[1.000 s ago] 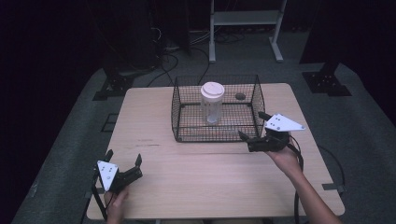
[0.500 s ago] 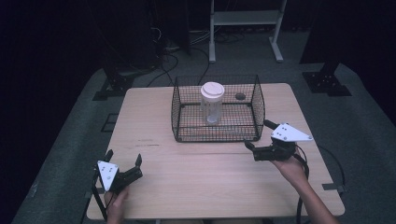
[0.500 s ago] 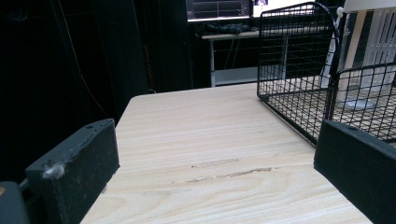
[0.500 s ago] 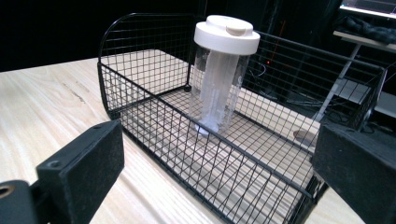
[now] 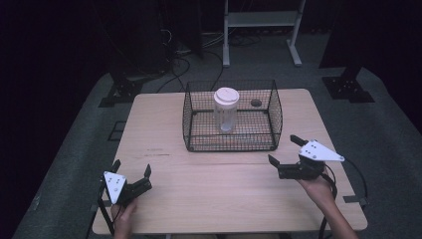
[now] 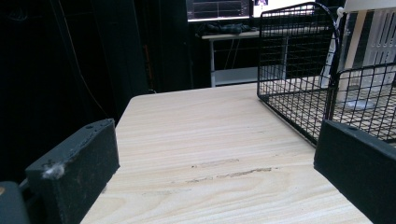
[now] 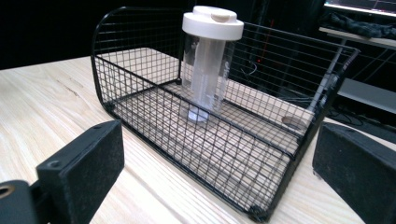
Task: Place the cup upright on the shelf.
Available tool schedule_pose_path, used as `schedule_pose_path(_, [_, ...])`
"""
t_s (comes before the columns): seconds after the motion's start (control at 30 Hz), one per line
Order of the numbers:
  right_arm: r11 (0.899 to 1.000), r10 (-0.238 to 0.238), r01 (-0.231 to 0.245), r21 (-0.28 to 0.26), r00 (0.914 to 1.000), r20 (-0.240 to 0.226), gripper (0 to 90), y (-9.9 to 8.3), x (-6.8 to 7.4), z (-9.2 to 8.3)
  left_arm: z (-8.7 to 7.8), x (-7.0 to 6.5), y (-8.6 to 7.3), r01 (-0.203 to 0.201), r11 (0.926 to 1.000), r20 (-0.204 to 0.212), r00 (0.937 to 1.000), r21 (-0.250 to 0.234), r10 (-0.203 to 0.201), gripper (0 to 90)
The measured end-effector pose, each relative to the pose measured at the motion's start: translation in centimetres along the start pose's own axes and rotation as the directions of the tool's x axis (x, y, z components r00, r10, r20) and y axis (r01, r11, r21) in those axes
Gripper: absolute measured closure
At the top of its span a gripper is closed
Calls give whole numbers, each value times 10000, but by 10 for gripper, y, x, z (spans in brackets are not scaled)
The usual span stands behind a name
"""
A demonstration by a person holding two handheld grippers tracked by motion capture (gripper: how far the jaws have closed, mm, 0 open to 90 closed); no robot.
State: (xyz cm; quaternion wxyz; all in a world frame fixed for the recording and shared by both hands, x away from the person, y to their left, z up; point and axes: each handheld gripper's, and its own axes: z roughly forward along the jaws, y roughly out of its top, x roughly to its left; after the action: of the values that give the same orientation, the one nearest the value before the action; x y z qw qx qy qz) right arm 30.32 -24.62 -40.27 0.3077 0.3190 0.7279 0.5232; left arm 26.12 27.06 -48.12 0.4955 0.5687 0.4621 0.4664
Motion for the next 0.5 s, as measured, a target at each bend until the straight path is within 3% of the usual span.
schedule_pose_path(0.5, [10000, 90, -89, -19, 9992, 398, 15, -21, 0, -20, 0, 0, 0, -29, 10000, 0, 10000, -6, 29, 0])
